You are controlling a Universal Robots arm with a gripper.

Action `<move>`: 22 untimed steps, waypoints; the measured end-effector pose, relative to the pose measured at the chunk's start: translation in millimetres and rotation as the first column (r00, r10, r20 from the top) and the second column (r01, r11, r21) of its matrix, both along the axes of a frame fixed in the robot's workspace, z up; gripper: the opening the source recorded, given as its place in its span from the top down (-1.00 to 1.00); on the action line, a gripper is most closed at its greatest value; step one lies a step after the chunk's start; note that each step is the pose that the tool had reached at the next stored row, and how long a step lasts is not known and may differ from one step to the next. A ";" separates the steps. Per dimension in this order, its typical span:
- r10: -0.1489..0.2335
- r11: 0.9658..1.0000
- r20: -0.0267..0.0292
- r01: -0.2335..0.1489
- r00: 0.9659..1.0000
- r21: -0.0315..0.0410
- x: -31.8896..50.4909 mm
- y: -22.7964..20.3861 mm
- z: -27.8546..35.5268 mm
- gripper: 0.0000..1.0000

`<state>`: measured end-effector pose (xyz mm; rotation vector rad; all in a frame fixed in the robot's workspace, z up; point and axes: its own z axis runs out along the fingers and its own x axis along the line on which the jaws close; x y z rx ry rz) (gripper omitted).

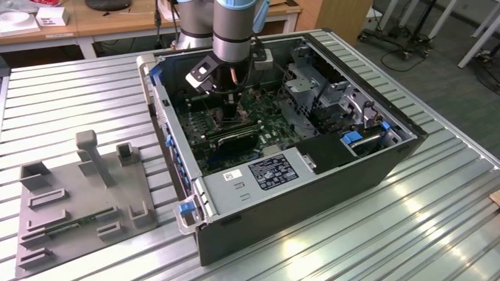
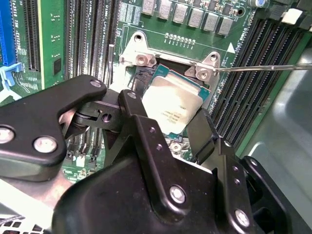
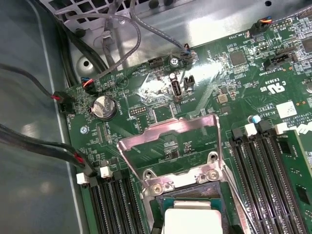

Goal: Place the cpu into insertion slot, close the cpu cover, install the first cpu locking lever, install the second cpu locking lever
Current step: 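Place the cpu into insertion slot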

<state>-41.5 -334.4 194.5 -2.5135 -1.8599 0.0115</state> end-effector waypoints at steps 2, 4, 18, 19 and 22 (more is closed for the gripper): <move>0.000 1.000 0.000 0.000 1.000 0.009 0.1 0.0 -0.1 -0.24; 0.000 1.000 0.000 0.000 1.000 0.011 0.0 0.1 -0.2 -0.24; 0.000 1.000 0.000 0.000 1.000 0.011 0.0 0.0 -0.1 -0.21; 0.000 1.000 -0.001 0.000 1.000 0.011 0.0 0.0 0.0 -0.21; 0.000 1.000 -0.001 0.000 1.000 0.011 0.0 0.0 -0.1 -0.07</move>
